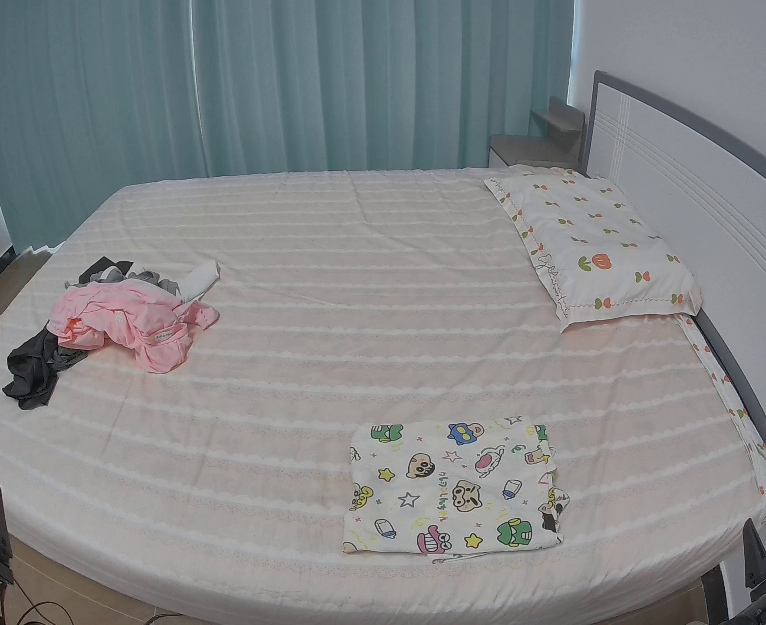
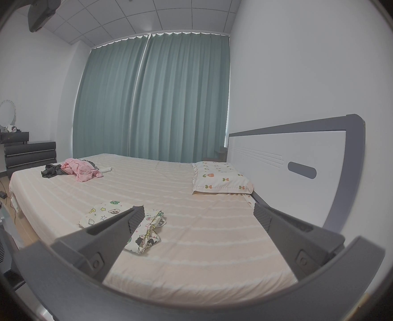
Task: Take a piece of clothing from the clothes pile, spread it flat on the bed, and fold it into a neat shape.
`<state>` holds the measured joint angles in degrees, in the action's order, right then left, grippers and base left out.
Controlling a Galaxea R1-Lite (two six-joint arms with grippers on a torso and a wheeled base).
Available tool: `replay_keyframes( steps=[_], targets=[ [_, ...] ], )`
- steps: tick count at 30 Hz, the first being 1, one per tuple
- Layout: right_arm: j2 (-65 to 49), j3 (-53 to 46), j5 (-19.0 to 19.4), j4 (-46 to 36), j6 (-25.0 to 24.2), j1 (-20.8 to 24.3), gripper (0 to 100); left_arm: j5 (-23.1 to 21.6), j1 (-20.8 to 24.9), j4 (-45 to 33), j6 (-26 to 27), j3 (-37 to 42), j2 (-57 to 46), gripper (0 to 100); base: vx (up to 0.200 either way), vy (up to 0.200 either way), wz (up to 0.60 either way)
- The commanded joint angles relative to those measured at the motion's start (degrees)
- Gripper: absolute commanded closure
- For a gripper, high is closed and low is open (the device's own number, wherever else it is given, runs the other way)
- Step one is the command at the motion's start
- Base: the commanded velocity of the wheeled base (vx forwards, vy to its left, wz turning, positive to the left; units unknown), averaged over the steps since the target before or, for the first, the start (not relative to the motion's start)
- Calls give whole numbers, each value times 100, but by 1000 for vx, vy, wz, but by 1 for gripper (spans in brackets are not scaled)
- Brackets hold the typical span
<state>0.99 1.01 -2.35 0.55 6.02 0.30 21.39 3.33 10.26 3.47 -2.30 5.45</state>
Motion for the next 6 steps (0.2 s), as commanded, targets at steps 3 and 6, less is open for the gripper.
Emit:
replay_keyframes(
  steps=[3,6],
  targets=[
    [-99,-101,16,-20,31,-22,0,-1682,-324,-816,110,222,-545,0,0,0,0],
    [-99,-101,16,-20,31,-22,0,-2386,-324,-824,-40,195,-545,0,0,0,0]
  ],
)
